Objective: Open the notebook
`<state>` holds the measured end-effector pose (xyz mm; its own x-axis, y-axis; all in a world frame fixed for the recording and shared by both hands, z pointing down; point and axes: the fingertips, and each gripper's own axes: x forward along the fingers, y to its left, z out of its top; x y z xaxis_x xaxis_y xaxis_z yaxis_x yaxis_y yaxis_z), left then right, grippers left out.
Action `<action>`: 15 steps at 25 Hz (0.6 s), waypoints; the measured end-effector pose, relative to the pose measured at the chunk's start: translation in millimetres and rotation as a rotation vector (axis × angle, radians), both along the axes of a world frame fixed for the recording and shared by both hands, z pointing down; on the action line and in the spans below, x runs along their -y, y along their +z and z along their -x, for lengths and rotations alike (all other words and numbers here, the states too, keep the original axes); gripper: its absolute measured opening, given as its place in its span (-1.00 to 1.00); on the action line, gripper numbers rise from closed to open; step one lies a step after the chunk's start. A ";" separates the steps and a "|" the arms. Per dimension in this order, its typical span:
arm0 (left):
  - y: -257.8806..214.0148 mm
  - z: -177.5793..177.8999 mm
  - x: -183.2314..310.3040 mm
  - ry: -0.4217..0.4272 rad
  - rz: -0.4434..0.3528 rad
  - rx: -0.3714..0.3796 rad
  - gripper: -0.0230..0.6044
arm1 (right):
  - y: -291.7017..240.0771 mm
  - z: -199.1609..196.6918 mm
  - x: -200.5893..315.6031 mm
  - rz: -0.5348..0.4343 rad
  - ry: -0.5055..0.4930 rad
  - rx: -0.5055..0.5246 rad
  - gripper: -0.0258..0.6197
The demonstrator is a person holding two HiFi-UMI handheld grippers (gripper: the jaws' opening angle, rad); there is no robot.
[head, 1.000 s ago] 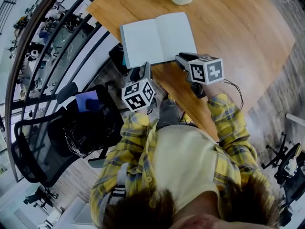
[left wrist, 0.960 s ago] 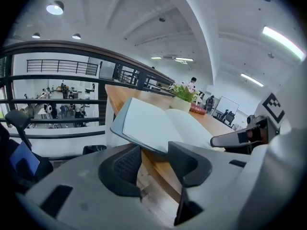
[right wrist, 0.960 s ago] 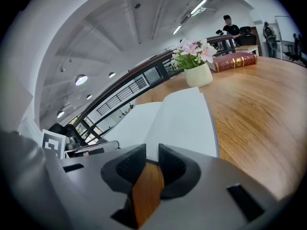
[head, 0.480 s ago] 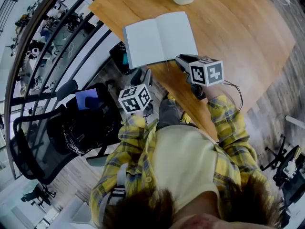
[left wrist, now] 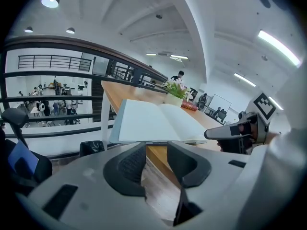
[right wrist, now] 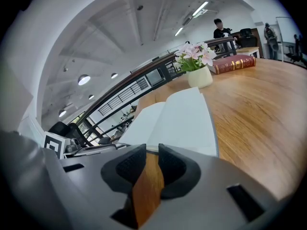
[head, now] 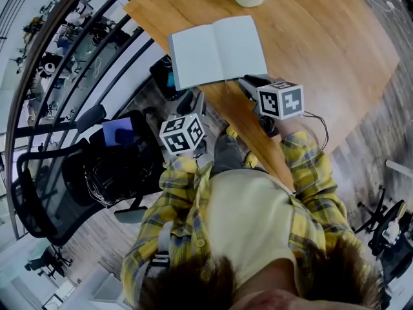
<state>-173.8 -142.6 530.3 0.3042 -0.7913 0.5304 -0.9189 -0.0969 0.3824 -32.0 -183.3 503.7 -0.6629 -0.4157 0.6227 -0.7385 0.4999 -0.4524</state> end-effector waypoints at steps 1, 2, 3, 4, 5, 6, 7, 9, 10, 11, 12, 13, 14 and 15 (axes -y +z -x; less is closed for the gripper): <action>-3.3 -0.9 0.0 0.000 -0.007 -0.003 -0.49 | -1.3 -1.3 -0.8 -0.003 0.002 0.001 -0.50; -6.8 -1.7 0.1 0.001 -0.015 -0.005 -0.52 | -2.4 -2.9 -1.7 -0.006 0.005 0.003 -0.50; -10.5 -2.8 0.2 0.002 -0.024 -0.005 -0.54 | -3.9 -4.8 -2.6 -0.009 0.009 0.004 -0.50; -14.6 -4.4 0.4 0.005 -0.034 -0.005 -0.56 | -5.2 -7.3 -3.6 -0.013 0.013 0.005 -0.50; -19.1 -6.6 0.8 0.009 -0.044 -0.002 -0.58 | -6.3 -10.4 -4.8 -0.017 0.018 0.007 -0.51; -23.7 -9.2 1.2 0.014 -0.054 0.003 -0.60 | -7.9 -13.6 -6.0 -0.022 0.023 0.009 -0.51; -28.0 -11.6 1.6 0.019 -0.065 0.010 -0.62 | -10.0 -16.4 -7.3 -0.029 0.028 0.012 -0.51; -35.6 -14.8 1.8 0.030 -0.083 0.026 -0.67 | -14.3 -19.7 -10.6 -0.047 0.039 0.017 -0.51; -39.2 -16.0 1.6 0.036 -0.090 0.031 -0.70 | -16.3 -20.8 -12.6 -0.056 0.044 0.019 -0.52; -43.2 -17.5 1.4 0.042 -0.097 0.031 -0.72 | -18.4 -22.0 -14.5 -0.065 0.051 0.021 -0.52; -47.7 -19.5 1.3 0.048 -0.104 0.029 -0.75 | -21.0 -23.8 -16.0 -0.074 0.058 0.022 -0.53; -52.6 -21.8 1.1 0.054 -0.112 0.028 -0.76 | -23.8 -26.3 -17.3 -0.083 0.066 0.024 -0.53; -57.5 -24.2 1.1 0.060 -0.120 0.031 -0.77 | -26.8 -29.2 -18.2 -0.092 0.074 0.026 -0.54; -62.3 -26.6 1.0 0.065 -0.128 0.037 -0.77 | -29.9 -32.4 -18.8 -0.101 0.082 0.028 -0.54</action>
